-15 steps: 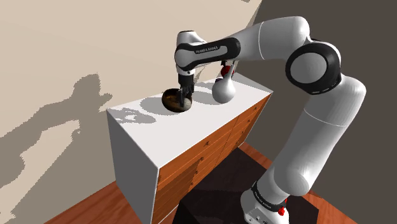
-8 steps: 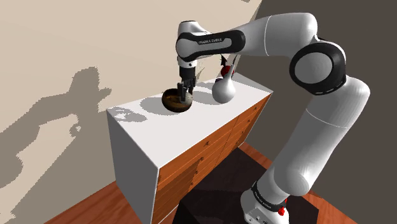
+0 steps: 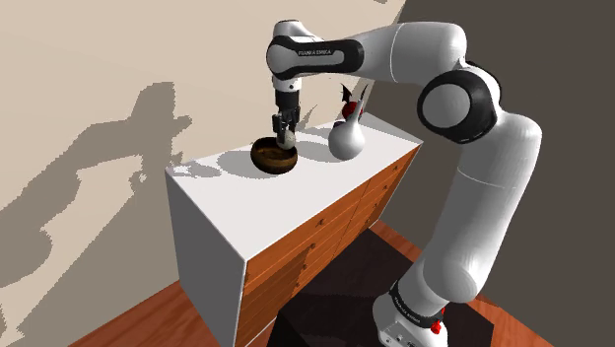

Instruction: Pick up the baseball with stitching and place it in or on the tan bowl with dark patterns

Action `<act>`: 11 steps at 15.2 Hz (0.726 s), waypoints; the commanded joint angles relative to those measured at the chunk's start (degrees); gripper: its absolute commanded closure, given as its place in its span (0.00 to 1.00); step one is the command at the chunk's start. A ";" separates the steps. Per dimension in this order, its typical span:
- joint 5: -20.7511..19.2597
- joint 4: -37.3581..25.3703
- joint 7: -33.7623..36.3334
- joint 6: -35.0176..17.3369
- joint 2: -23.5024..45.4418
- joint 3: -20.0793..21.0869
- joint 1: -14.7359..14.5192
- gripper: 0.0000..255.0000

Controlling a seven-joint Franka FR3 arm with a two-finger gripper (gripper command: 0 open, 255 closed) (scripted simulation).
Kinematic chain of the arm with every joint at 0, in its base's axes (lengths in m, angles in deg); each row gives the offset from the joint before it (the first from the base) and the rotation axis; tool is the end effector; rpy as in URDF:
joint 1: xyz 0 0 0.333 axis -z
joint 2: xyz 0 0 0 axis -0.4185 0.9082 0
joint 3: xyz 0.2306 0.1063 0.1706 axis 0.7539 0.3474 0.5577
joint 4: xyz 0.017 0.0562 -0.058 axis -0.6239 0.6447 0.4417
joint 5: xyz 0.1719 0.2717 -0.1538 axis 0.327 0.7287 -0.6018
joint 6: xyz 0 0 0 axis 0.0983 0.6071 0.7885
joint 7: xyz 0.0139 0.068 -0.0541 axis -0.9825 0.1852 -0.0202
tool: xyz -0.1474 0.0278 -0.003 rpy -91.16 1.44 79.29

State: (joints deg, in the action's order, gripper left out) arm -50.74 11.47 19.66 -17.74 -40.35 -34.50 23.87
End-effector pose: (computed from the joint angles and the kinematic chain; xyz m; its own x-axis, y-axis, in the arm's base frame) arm 0.5780 -0.0213 0.4149 0.9439 0.2720 -0.1873 0.2796 -0.9600 0.0150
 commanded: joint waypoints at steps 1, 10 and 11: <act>0.14 -6.13 -1.07 1.85 4.20 -0.33 0.63 1.00; 0.92 -35.81 -5.05 11.28 24.21 -1.19 3.73 1.00; 0.92 -34.78 -5.00 10.41 24.05 -1.18 3.71 1.00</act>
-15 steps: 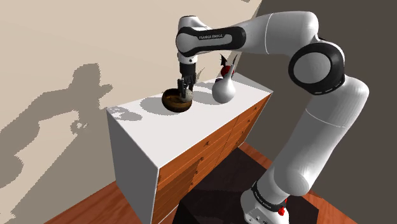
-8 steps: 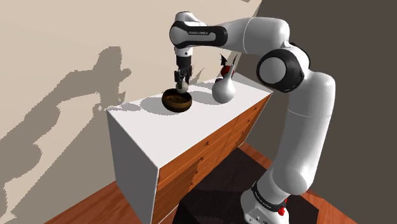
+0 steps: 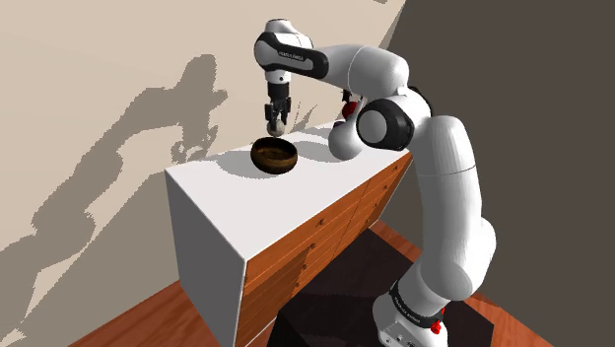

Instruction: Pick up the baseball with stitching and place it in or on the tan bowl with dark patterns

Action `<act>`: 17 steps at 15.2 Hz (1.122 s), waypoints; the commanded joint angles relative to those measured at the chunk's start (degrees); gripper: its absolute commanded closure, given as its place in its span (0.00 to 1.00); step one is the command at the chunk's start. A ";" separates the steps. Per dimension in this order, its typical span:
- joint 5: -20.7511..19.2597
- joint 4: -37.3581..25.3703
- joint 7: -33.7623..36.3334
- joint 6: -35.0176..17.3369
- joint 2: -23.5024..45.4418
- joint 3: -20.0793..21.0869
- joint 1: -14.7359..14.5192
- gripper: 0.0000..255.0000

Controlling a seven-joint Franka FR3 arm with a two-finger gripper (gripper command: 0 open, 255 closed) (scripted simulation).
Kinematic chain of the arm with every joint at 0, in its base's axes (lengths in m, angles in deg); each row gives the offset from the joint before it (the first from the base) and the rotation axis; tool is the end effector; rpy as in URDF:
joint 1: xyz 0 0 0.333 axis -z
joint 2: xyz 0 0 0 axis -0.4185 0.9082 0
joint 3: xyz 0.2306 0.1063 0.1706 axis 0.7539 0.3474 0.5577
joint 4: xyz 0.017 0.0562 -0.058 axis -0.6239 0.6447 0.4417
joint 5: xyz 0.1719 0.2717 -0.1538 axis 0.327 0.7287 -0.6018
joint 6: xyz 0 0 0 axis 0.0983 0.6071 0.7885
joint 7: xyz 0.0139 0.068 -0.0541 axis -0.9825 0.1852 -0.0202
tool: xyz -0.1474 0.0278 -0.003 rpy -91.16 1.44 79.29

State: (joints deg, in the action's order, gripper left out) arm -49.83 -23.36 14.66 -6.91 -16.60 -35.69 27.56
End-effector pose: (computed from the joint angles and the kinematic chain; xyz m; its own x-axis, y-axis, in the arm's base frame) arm 0.6698 -0.0695 0.3961 0.9437 0.2722 -0.1882 0.2798 -0.9599 0.0145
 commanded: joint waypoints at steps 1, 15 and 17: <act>0.01 1.07 0.05 -1.29 0.16 0.01 0.01 1.00; -0.03 8.56 0.51 -8.62 0.01 0.07 -0.07 1.00; -0.03 8.56 0.51 -8.62 0.01 0.07 -0.07 1.00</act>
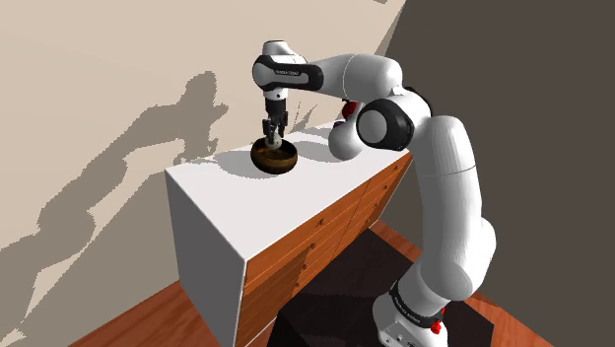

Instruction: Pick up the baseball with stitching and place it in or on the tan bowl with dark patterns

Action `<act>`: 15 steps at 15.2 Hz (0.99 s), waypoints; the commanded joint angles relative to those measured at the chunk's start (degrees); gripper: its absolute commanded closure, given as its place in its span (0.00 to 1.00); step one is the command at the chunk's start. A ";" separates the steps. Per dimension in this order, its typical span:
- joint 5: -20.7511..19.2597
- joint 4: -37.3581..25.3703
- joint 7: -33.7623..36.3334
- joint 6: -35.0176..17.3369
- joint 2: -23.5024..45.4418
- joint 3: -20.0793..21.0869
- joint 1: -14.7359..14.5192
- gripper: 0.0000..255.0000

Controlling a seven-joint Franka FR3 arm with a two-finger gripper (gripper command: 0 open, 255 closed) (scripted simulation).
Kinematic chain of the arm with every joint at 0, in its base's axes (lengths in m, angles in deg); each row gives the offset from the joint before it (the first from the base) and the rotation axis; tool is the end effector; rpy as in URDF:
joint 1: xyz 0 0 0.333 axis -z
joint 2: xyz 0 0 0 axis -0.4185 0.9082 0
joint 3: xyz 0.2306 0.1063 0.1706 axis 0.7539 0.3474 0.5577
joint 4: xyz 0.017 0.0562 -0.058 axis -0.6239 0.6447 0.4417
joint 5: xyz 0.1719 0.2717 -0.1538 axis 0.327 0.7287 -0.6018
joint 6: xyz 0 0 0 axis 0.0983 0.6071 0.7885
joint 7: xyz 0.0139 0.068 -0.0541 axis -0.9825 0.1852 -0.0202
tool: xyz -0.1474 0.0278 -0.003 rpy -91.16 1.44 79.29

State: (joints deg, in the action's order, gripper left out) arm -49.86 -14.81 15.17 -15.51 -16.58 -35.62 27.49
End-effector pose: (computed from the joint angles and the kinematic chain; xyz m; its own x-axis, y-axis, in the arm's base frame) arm 0.6722 -0.0698 0.3428 0.9438 0.2723 -0.1874 0.2799 -0.9599 0.0148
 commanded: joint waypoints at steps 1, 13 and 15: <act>0.00 0.01 0.00 -0.02 -0.01 0.00 0.00 1.00; 0.15 -12.55 -0.24 9.36 3.18 0.04 -0.03 0.00; 0.15 -12.54 -0.24 9.36 3.17 0.04 -0.03 0.00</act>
State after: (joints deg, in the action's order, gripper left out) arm -49.71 -27.03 14.93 -6.37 -13.54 -35.58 27.45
